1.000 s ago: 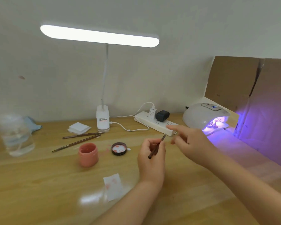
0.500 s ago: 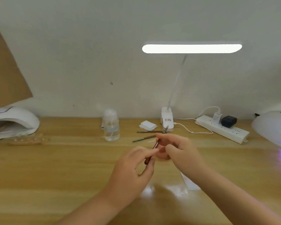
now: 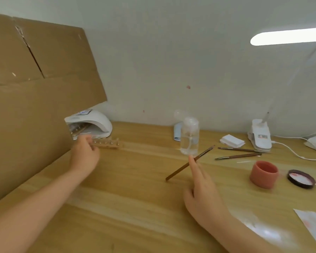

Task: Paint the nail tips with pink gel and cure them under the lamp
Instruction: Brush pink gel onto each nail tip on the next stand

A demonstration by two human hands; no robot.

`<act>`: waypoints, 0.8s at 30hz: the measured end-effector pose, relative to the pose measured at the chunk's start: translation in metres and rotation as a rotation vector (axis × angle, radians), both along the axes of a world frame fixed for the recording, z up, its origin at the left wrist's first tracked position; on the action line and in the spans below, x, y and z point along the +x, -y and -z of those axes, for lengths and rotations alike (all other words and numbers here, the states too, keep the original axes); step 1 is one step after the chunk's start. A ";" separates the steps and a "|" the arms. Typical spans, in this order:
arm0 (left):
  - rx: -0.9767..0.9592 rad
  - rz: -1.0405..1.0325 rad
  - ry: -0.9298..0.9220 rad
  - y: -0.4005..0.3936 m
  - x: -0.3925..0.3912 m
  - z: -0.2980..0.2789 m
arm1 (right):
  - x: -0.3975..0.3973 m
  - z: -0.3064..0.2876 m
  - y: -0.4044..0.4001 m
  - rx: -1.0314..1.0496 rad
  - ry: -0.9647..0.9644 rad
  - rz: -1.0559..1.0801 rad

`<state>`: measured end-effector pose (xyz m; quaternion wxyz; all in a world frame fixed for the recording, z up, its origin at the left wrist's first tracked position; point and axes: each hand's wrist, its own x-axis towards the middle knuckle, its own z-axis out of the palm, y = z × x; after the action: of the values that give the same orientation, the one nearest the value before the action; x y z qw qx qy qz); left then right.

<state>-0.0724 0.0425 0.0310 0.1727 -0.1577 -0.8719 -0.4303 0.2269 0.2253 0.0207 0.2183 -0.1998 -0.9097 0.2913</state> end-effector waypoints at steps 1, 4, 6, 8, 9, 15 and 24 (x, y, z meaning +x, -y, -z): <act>-0.066 -0.057 0.016 0.002 -0.015 0.000 | 0.000 0.002 -0.001 0.025 0.007 0.013; -0.181 -0.125 0.141 0.009 -0.052 0.002 | -0.001 0.004 0.001 0.094 0.021 0.021; -0.207 -0.070 0.267 0.012 -0.073 0.008 | -0.003 0.003 0.002 0.114 0.021 0.025; -0.157 -0.003 0.342 0.012 -0.090 0.016 | -0.003 0.003 0.001 0.111 0.018 0.039; -0.128 0.026 0.357 0.011 -0.096 0.019 | -0.002 0.003 0.000 0.109 0.015 0.044; -0.090 0.130 0.402 -0.005 -0.110 0.028 | -0.001 0.002 -0.001 0.092 0.004 0.042; -0.287 0.317 0.085 -0.004 -0.070 0.028 | 0.007 -0.005 0.003 0.030 -0.037 0.065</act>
<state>-0.1427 0.0468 0.0034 0.0418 -0.2977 -0.8948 -0.3300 0.2337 0.2226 0.0261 0.2475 -0.2206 -0.9028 0.2739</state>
